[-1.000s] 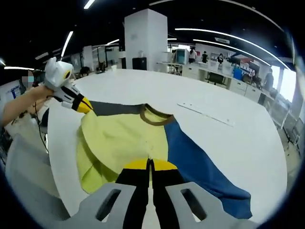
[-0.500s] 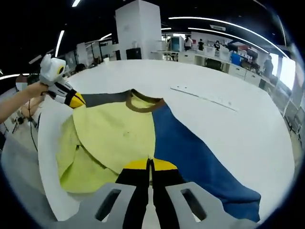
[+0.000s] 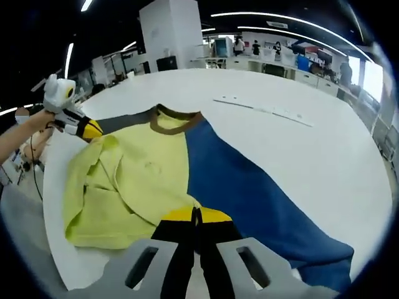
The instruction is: Fold the garment on the visible template until the final outline fits inside the template.
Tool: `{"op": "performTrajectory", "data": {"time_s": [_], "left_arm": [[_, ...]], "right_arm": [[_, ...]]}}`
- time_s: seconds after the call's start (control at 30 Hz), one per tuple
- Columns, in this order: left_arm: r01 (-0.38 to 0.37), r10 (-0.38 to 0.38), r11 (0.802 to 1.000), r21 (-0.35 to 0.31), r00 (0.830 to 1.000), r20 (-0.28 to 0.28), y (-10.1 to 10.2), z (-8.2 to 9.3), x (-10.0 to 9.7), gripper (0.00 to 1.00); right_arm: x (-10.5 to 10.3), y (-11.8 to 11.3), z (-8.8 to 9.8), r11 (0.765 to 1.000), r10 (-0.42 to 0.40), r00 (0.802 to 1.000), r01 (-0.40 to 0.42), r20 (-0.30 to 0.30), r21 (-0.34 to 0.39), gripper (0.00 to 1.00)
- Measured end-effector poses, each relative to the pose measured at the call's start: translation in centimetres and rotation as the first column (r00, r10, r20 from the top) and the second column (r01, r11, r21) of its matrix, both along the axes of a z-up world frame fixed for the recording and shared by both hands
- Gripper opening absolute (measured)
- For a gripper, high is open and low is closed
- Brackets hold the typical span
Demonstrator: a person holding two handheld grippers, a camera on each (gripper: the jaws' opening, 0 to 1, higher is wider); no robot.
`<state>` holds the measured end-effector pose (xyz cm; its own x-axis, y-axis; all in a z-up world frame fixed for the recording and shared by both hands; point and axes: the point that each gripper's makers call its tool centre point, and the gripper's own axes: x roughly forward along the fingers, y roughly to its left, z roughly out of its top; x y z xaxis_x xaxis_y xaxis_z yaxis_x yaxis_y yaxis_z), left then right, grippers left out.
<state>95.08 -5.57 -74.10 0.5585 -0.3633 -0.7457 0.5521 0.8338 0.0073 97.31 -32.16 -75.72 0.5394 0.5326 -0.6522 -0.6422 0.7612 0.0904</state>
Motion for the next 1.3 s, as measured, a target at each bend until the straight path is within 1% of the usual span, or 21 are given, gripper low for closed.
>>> {"op": "performTrajectory", "data": {"time_s": [0.07,0.1,0.13,0.2,0.23,0.3,0.4,0.5,0.57,0.63,0.73,0.8,0.87,0.9,0.93,1.0,1.03,1.13,1.2,1.3], "left_arm": [[0.045,-0.045,0.999,-0.002,0.999,0.004,-1.1,0.4,-0.7,0.00],[0.060,-0.060,0.998,-0.004,0.998,0.010,-1.7,0.7,-1.0,0.00],[0.063,-0.063,0.998,-0.005,0.998,0.011,-1.9,0.8,-1.2,0.00],[0.095,-0.095,0.995,-0.024,0.995,0.017,-3.1,1.3,-1.7,0.00],[0.108,-0.107,0.993,-0.041,0.994,0.026,-3.8,1.6,-2.0,0.02],[0.127,-0.127,0.991,-0.043,0.992,0.016,-4.5,1.7,-2.4,0.05],[0.189,-0.189,0.982,0.007,0.982,0.001,-5.4,1.3,-3.4,0.08],[0.227,-0.227,0.974,0.001,0.974,-0.014,-6.5,1.0,-4.4,0.11],[0.238,-0.238,0.971,-0.005,0.971,-0.037,-7.0,0.5,-5.0,0.13],[0.266,-0.266,0.964,0.007,0.962,-0.060,-7.4,0.1,-5.7,0.15],[0.287,-0.285,0.957,0.033,0.957,-0.063,-7.7,-0.4,-6.0,0.17],[0.288,-0.284,0.955,0.068,0.957,-0.063,-7.4,-0.9,-5.7,0.17],[0.279,-0.276,0.957,0.084,0.960,-0.054,-7.2,-1.4,-5.1,0.11],[0.277,-0.273,0.958,0.079,0.960,-0.061,-7.1,-1.6,-5.0,0.10],[0.268,-0.262,0.962,0.062,0.961,-0.082,-7.2,-1.8,-5.1,0.10],[0.274,-0.269,0.960,0.056,0.959,-0.090,-7.5,-2.0,-5.2,0.09],[0.279,-0.273,0.958,0.063,0.958,-0.094,-7.5,-2.2,-5.2,0.08],[0.286,-0.276,0.954,0.095,0.955,-0.104,-7.2,-2.8,-5.1,0.11],[0.292,-0.280,0.950,0.108,0.954,-0.110,-7.1,-3.0,-5.2,0.09],[0.301,-0.289,0.946,0.120,0.951,-0.110,-7.0,-3.2,-5.2,0.03]], "right_arm": [[-0.1,0.1,0.1,1.000,-0.002,1.000,0.002,0.002,0.003,0.01],[-0.1,0.1,0.1,1.000,-0.002,1.000,0.002,0.002,0.003,0.01],[-0.1,0.1,0.1,1.000,-0.001,1.000,0.001,0.003,0.003,0.01],[-0.1,0.2,0.2,1.000,0.002,1.000,-0.002,0.005,0.002,0.01],[-0.2,0.2,0.2,1.000,0.002,1.000,-0.002,0.007,0.003,0.01],[-0.2,0.1,0.3,1.000,0.001,1.000,-0.001,0.006,0.005,0.01],[-0.4,0.1,0.4,1.000,0.003,1.000,-0.003,0.007,0.008,0.01],[-0.5,0.2,0.4,1.000,0.005,1.000,-0.005,0.005,0.011,0.01],[-0.5,0.2,0.4,1.000,0.003,1.000,-0.003,0.005,0.014,0.01],[-0.5,0.2,0.4,1.000,0.004,1.000,-0.004,0.007,0.015,0.01],[-0.6,0.2,0.4,1.000,0.006,1.000,-0.006,0.009,0.016,0.01],[-0.6,0.2,0.4,1.000,0.008,1.000,-0.008,0.009,0.017,0.01],[-0.5,0.2,0.4,1.000,0.008,1.000,-0.008,0.009,0.020,0.01],[-0.5,0.2,0.5,1.000,0.009,1.000,-0.009,0.009,0.021,0.01],[-0.5,0.2,0.5,1.000,0.009,1.000,-0.009,0.009,0.021,0.01],[-0.5,0.2,0.5,1.000,0.009,1.000,-0.009,0.008,0.024,0.01],[-0.5,0.1,0.5,1.000,0.009,1.000,-0.009,0.008,0.025,0.01],[-0.5,0.1,0.5,1.000,0.008,1.000,-0.008,0.007,0.027,0.01],[-0.5,0.1,0.5,1.000,0.007,1.000,-0.007,0.007,0.028,0.01],[-0.5,0.1,0.5,1.000,0.004,1.000,-0.004,0.007,0.031,0.01]]}}
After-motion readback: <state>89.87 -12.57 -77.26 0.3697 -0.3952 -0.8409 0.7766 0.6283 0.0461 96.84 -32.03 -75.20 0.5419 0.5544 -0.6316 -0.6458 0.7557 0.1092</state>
